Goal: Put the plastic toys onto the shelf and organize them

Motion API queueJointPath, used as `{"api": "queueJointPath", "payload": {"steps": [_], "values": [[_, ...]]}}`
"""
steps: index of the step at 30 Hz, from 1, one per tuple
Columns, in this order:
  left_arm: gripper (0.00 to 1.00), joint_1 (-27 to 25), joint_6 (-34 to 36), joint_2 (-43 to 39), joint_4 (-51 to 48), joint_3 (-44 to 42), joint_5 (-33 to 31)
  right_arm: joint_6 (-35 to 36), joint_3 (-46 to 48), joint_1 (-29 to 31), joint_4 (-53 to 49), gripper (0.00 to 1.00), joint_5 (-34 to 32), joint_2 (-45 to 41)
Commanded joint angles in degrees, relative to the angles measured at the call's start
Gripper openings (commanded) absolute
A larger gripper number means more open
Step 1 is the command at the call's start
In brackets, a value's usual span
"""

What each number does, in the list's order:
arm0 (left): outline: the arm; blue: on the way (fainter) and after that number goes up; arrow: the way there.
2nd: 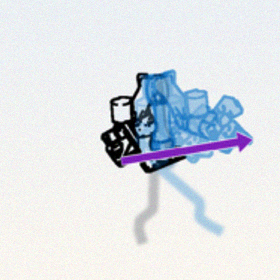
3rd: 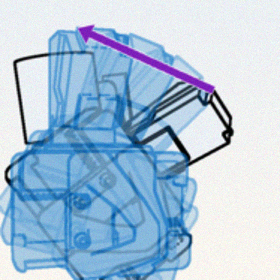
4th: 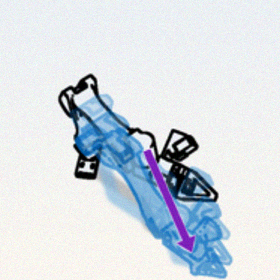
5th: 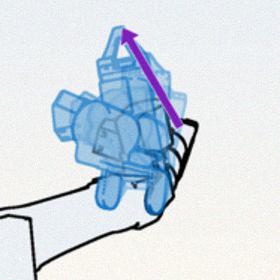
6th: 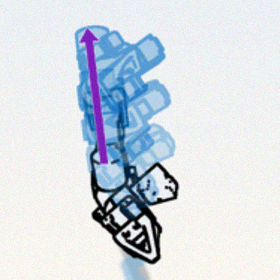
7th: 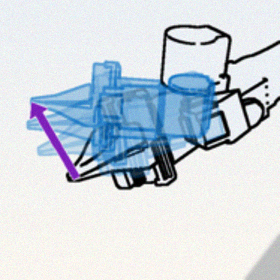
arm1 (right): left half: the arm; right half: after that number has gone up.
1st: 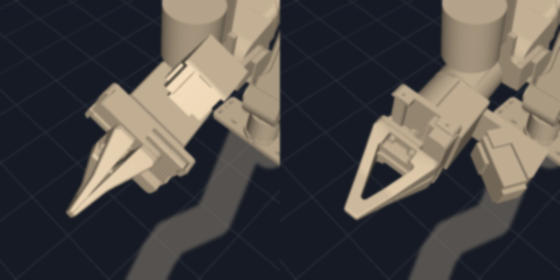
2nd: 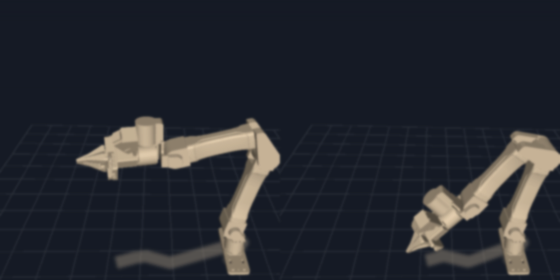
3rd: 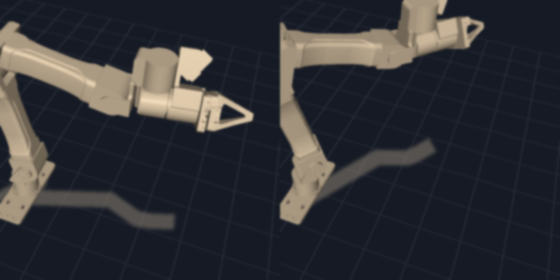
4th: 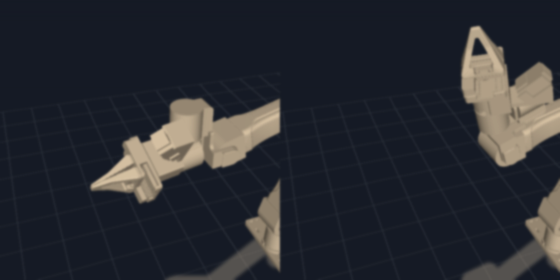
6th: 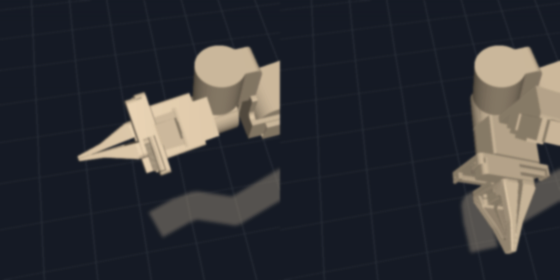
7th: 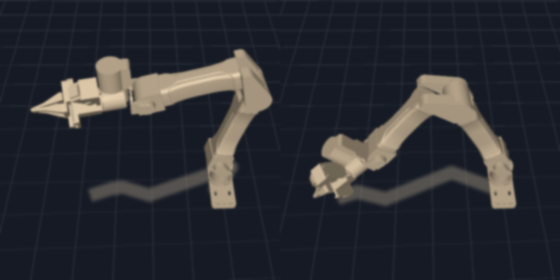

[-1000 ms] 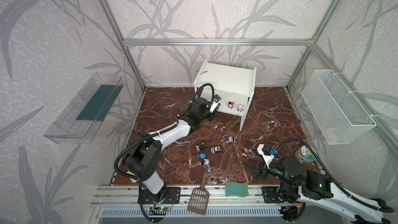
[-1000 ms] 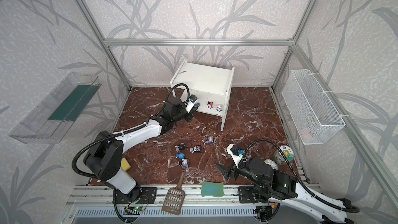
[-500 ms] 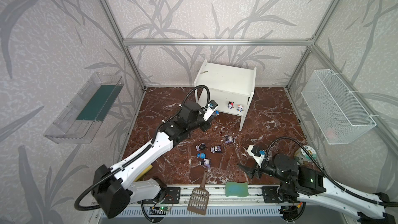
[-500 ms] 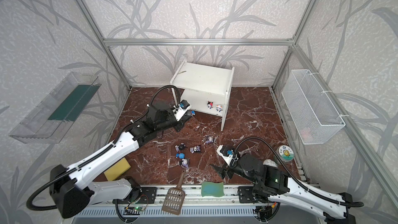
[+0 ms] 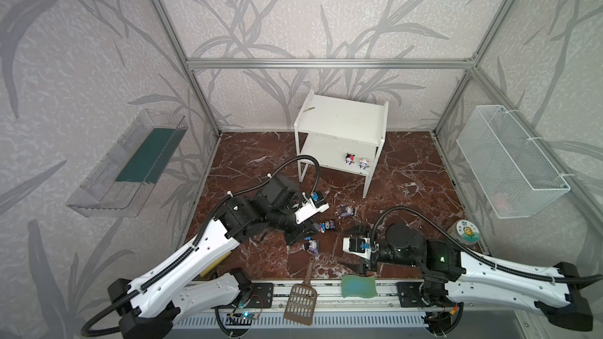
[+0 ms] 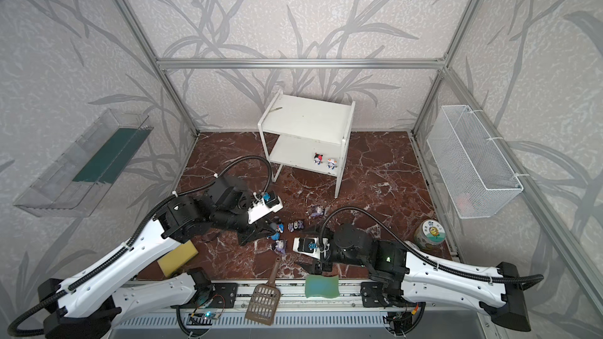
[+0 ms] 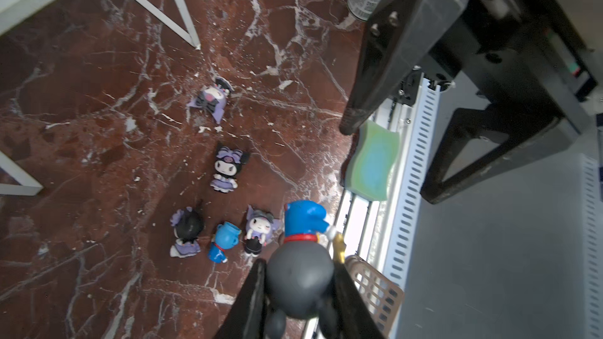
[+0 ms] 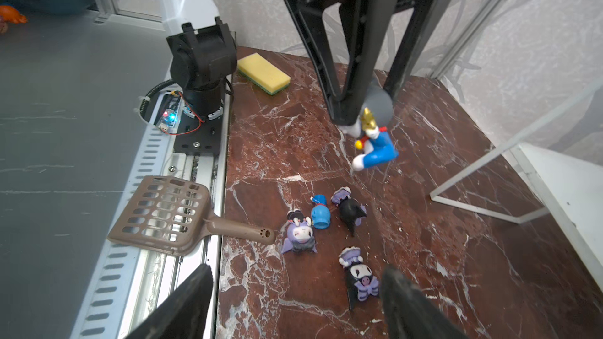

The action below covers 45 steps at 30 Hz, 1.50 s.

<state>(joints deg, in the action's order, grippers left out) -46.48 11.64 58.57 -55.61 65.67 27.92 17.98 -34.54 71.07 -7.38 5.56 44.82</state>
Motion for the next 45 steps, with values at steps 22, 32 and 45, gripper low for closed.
{"api": "queueJointPath", "payload": {"steps": [22, 32, 45], "values": [[0.21, -3.2, 0.2, 6.4, -5.8, 4.5, 10.9, 2.8, -3.9, 7.9, 11.2, 0.52, -14.7, 10.2], [0.2, -3.8, 0.5, 8.2, -6.5, 5.0, 8.7, 1.8, -4.7, 7.9, 8.0, 0.28, -15.4, 10.2], [0.73, -3.7, -6.2, -0.9, 9.2, -1.5, 3.3, -11.0, -0.2, 7.9, 12.1, 0.13, -18.5, 4.4]]}}
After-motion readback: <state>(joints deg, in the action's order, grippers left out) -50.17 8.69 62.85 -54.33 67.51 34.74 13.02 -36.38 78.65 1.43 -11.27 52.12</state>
